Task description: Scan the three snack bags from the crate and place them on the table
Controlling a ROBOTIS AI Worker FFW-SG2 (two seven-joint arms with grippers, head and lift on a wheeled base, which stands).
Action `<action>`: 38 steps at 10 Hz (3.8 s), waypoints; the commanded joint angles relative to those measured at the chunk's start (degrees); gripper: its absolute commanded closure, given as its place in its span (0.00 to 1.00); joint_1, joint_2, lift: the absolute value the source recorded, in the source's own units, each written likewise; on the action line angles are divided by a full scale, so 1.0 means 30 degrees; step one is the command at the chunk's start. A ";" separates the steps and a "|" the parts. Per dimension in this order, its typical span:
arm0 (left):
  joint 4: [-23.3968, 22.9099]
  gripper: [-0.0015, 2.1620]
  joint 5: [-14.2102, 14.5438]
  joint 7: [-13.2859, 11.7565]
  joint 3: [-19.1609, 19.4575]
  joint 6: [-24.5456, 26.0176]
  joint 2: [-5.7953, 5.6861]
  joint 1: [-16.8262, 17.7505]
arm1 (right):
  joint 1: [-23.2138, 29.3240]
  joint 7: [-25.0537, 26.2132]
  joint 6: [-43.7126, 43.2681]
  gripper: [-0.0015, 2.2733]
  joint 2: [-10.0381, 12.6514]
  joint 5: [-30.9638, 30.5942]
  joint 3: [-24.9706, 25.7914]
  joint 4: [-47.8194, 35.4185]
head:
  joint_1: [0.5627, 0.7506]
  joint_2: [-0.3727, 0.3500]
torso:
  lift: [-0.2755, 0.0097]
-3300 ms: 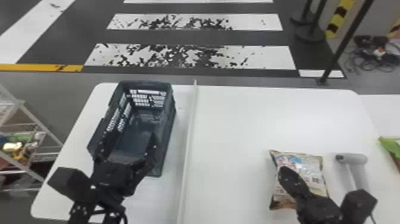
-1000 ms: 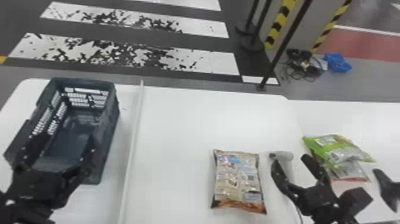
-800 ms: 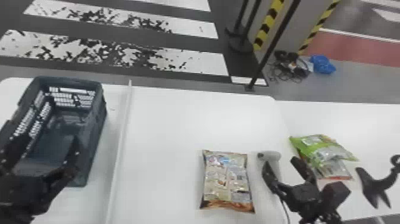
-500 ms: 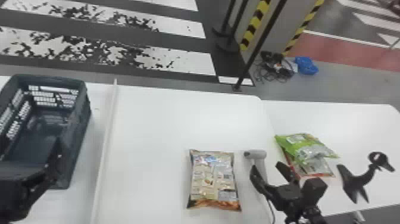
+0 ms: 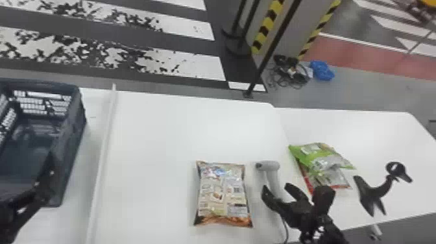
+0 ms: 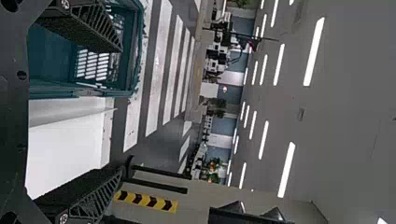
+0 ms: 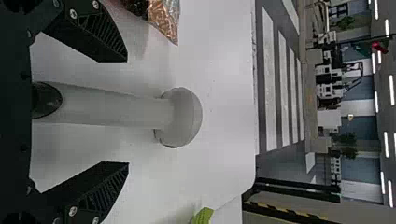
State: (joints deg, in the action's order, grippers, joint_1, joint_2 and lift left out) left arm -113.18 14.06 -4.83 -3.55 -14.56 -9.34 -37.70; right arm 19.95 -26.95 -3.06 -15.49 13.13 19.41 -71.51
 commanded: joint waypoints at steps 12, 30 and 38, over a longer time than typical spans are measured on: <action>0.0110 0.03 -0.0088 0.0293 -0.0634 0.0212 -0.0196 0.0320 | 0.7180 -0.0276 -0.0048 0.94 0.3404 0.3298 0.2114 -0.9006 | 0.70 0.03 | 0.84; 0.0725 0.03 -0.0499 0.0967 -0.0634 -0.1663 -0.0050 -0.0002 | 0.9201 -0.0305 -0.0107 0.94 0.3492 0.2478 -0.1489 -0.9504 | 0.70 0.25 | 0.84; 0.0549 0.03 -0.0499 0.0849 -0.0546 -0.1429 -0.0167 0.0027 | 0.2814 -0.0100 0.7393 0.94 0.1998 0.2126 0.2583 -0.8009 | 0.70 0.07 | 0.84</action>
State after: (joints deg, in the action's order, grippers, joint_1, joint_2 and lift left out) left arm -111.54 12.57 -2.25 -5.22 -18.94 -9.84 -37.62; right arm 30.02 -27.28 18.08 -8.59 20.05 27.10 -97.14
